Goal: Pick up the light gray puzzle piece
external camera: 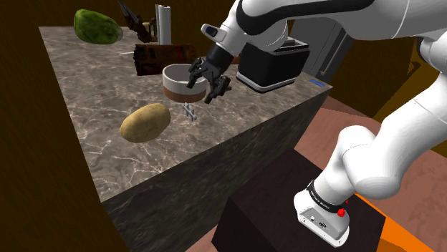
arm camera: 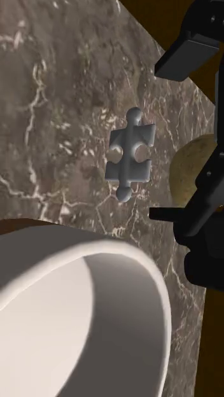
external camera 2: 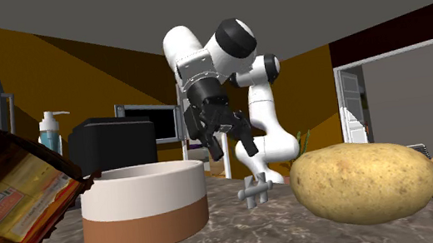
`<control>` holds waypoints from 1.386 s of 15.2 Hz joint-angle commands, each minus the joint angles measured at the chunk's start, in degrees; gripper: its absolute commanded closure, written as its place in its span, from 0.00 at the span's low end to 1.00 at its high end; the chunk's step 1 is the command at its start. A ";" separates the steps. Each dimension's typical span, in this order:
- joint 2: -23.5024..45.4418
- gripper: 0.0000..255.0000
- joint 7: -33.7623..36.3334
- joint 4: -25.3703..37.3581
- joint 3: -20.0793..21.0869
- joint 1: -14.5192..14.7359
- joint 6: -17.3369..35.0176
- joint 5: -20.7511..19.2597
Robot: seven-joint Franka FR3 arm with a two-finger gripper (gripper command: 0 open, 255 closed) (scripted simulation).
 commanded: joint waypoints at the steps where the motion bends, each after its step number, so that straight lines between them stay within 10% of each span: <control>1: 1.35 0.00 -6.23 1.74 -0.11 1.85 -0.34 3.42; 11: 3.15 0.00 -10.45 -1.83 -0.14 2.41 4.10 6.21; 12: 3.08 1.00 -10.36 -1.86 -0.10 2.43 4.10 6.18; 21: 3.16 1.00 -10.46 -1.83 -0.14 2.41 4.10 6.21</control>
